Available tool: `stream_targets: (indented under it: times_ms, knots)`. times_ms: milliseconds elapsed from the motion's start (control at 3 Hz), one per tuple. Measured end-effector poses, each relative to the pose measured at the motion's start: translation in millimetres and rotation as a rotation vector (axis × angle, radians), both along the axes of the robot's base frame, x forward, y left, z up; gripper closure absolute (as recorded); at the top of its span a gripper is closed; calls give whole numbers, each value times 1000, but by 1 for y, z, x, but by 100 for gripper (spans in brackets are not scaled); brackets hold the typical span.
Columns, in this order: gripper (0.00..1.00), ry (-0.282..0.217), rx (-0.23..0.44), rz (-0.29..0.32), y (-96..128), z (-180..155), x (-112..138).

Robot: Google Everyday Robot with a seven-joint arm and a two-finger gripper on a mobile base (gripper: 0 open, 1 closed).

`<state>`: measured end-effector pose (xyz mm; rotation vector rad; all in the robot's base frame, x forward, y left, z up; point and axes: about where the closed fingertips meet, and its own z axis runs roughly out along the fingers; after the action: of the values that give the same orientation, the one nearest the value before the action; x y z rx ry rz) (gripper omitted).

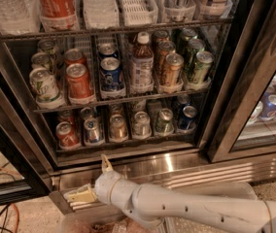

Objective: Pick redbull can from bottom shelf of fridge

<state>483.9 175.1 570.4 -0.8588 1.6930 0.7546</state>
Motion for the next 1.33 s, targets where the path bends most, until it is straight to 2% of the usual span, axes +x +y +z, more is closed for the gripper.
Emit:
stream_targets:
  times_ms: [333,667,1000,1333]
  knots:
    - [0,-80,-43,8,43,9,-39]
    - [0,-82,-48,-39,33,8,-25]
    - [0,-82,-48,-38,33,8,-25]
    - [0,-88,-40,-74,31,6,-18]
